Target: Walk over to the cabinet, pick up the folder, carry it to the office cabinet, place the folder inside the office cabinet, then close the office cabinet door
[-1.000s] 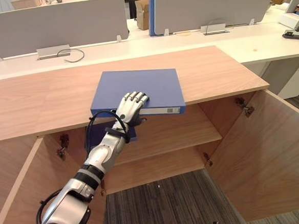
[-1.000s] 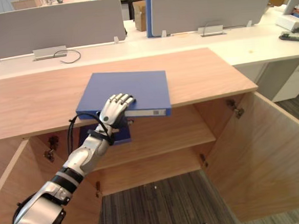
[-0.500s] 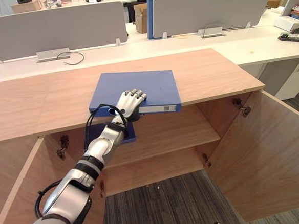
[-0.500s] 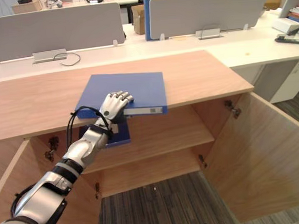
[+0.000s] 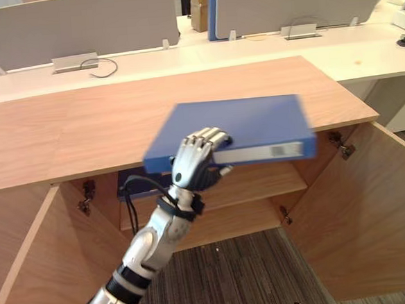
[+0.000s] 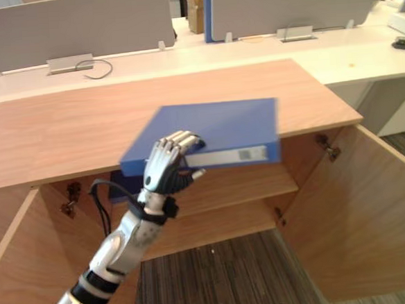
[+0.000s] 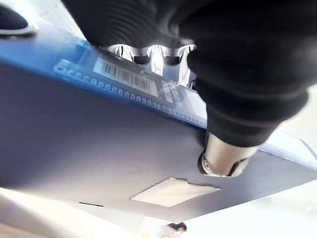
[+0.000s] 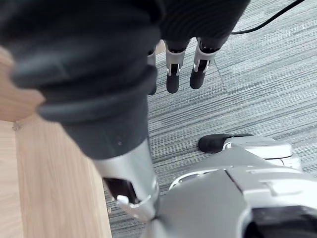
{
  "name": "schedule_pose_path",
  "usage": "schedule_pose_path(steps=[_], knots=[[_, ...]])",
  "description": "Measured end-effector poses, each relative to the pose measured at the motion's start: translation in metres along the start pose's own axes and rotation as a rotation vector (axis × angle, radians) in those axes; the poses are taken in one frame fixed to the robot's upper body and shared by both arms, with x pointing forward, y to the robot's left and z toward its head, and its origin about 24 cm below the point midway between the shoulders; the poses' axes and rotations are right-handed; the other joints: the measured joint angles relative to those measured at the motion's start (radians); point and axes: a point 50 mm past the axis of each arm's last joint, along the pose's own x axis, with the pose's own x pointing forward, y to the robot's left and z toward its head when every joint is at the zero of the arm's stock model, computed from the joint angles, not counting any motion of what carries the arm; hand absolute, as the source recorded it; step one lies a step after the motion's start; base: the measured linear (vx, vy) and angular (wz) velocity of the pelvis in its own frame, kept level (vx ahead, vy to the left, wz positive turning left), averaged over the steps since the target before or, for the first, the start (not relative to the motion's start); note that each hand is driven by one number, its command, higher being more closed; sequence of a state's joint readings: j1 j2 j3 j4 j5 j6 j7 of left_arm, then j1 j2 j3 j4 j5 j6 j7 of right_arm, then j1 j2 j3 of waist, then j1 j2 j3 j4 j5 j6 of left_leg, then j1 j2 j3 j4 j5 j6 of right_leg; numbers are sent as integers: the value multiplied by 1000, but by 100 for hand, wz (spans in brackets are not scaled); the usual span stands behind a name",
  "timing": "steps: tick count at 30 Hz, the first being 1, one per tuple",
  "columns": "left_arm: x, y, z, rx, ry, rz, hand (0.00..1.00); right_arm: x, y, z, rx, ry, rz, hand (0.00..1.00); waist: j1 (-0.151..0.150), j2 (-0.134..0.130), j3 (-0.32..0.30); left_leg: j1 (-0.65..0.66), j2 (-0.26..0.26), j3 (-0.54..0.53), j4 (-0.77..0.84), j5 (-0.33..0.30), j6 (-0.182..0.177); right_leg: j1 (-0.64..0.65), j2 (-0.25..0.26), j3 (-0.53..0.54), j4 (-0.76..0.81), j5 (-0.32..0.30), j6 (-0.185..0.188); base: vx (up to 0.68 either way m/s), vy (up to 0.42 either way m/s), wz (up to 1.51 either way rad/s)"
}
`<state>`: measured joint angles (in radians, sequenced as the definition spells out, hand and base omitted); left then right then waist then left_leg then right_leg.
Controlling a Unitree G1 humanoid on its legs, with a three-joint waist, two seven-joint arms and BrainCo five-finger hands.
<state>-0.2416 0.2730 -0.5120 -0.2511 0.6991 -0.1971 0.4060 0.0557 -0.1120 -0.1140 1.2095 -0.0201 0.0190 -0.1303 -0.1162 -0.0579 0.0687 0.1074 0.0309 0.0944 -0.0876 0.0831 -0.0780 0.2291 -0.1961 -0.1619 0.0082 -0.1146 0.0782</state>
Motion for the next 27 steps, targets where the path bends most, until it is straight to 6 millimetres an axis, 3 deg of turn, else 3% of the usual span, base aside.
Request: schedule_pose_path(steps=[3, 9, 13, 15, 19, 21, 24, 26, 27], knots=[[-8, 4, 17, -220, -2, 34, 100, 0, 2, 1, -26, -6, 0, 0, 8, 9, -6, 6, 11, 1, 0, 0, 0, -3, 9, 0, 15, 1, 1, -15, 0, -1], [-12, 12, 19, -458, 73, 127, 100, -1, 0, -2, -16, -2, -6, 0, 25, 28, -19, -16, 25, 1, -5, 5, -6, -38, 18, 8, 36, -7, 12, -108, -5, -5], [-19, 30, 6, -813, 196, 254, 100, -1, -2, 3, -29, -40, -6, 0, 30, 41, -27, -20, 29, -5, -6, 24, -13, -43, 23, 9, 44, -19, 28, -111, -23, 3], [-29, 32, -4, -1034, 269, 290, 100, -4, -2, 8, 60, -82, 2, 0, 32, 51, -33, -28, 32, -4, -6, 29, -13, -56, 25, 16, 50, -19, 28, -66, -13, -2], [-36, 40, -13, -1361, 290, 380, 100, -23, 3, 53, 333, -334, 43, 0, 28, 57, -38, -36, 34, 6, -1, 37, -11, -77, 27, 29, 66, -18, 28, -19, 2, -8], [-39, 52, -15, -1444, 250, 461, 100, -45, 2, 91, 493, -542, 59, 0, 25, 57, -38, -36, 36, 12, -1, 39, -11, -85, 28, 34, 72, -17, 27, -28, 0, -7], [-45, 64, -18, -1447, 227, 530, 100, -74, -8, 128, 642, -756, 63, 0, 26, 54, -37, -35, 36, 13, -1, 40, -11, -86, 28, 35, 75, -17, 27, -23, 3, -2], [-54, 73, -24, -1400, 243, 585, 100, -111, -24, 159, 738, -994, 65, 0, 27, 53, -37, -34, 37, 13, -1, 41, -10, -86, 29, 36, 76, -16, 27, -40, 7, -2], [-57, 75, -25, -1388, 250, 599, 100, -121, -27, 166, 753, -1053, 66, 0, 28, 52, -36, -34, 37, 14, 0, 41, -10, -87, 29, 37, 76, -16, 27, 0, 0, 0]])
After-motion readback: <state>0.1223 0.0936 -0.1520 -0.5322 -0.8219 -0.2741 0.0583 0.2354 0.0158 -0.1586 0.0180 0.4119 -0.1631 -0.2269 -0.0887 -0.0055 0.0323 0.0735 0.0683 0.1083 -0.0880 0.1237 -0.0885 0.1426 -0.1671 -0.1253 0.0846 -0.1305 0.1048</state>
